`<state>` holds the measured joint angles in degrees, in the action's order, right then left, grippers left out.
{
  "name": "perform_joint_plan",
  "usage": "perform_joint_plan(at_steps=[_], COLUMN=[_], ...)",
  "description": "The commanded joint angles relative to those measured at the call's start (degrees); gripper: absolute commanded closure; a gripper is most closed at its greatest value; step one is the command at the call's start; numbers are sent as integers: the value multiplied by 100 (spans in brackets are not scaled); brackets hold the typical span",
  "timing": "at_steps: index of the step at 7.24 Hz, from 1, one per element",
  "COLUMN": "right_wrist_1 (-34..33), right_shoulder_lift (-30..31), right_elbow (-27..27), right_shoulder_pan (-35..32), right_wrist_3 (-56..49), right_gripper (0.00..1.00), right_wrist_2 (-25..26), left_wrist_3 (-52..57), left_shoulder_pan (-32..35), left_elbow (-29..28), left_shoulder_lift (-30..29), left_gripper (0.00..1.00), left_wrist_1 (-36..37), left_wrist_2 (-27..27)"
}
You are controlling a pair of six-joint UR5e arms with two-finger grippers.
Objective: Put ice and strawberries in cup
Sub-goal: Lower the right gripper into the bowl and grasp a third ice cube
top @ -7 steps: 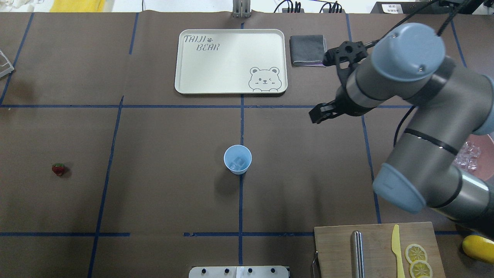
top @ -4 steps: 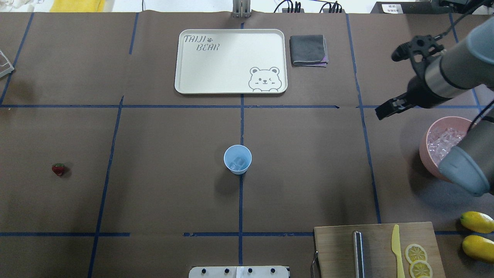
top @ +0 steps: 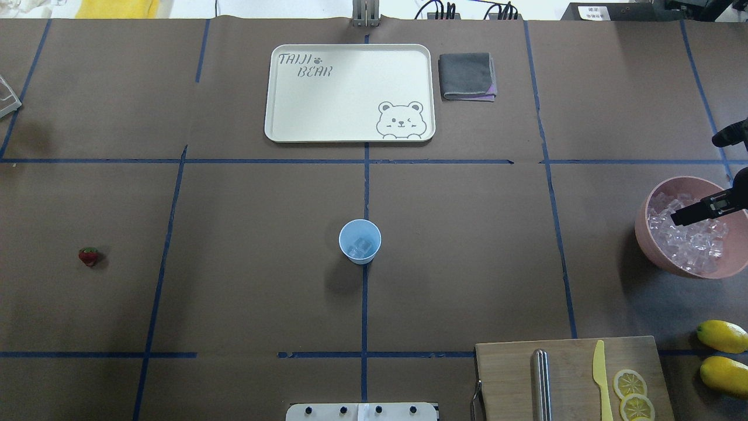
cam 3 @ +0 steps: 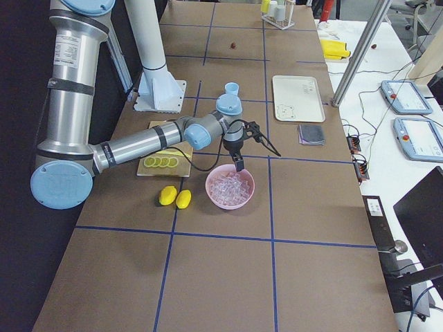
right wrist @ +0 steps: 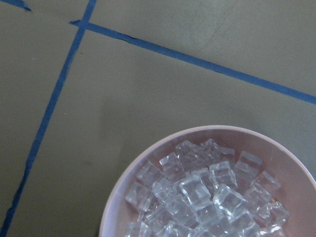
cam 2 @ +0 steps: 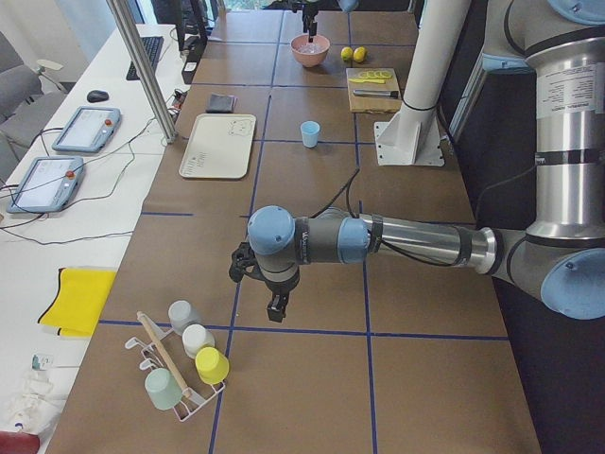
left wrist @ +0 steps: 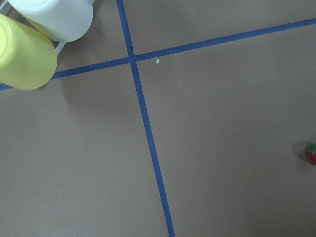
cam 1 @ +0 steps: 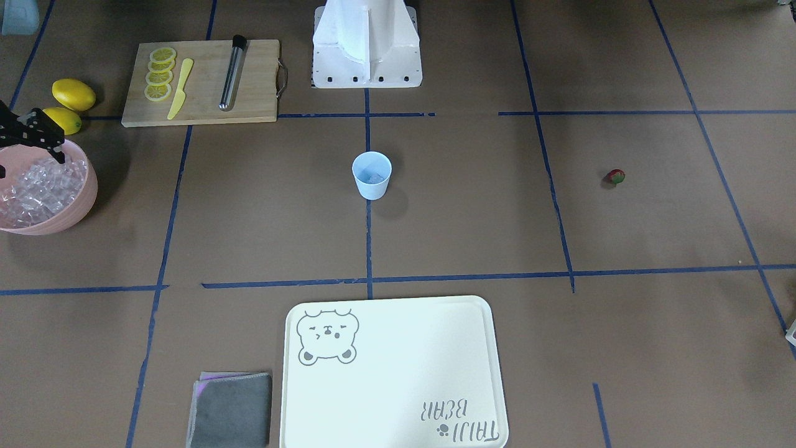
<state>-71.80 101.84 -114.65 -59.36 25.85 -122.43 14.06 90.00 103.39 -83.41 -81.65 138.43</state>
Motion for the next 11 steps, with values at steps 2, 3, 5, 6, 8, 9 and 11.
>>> perform_joint_plan(at_steps=[2,3,5,6,8,9,11], right_wrist_1=[61,61,69,69,69,69,78], right_shoulder_lift=[91,125,99,116,108,116,99], right_elbow=[240,267,408,434,522,523,637], right_shoulder_pan=[4,4,4,4,12,12,21], right_wrist_3=[482,482,482,482,491,491,482], right_gripper=[5,11,12,14,17,18,23], right_wrist_2=[8,8,26,26,26,26,9], left_wrist_3=[0,0,0,0,0,0,0], left_shoulder_pan=[0,0,0,0,0,-9,-35], left_elbow=[-3,-3,6,6,6,15,15], left_shoulder_lift=[0,0,0,0,0,0,0], left_gripper=[0,0,0,0,0,0,0], left_wrist_1=[0,0,0,0,0,0,0], left_wrist_2=[0,0,0,0,0,0,0])
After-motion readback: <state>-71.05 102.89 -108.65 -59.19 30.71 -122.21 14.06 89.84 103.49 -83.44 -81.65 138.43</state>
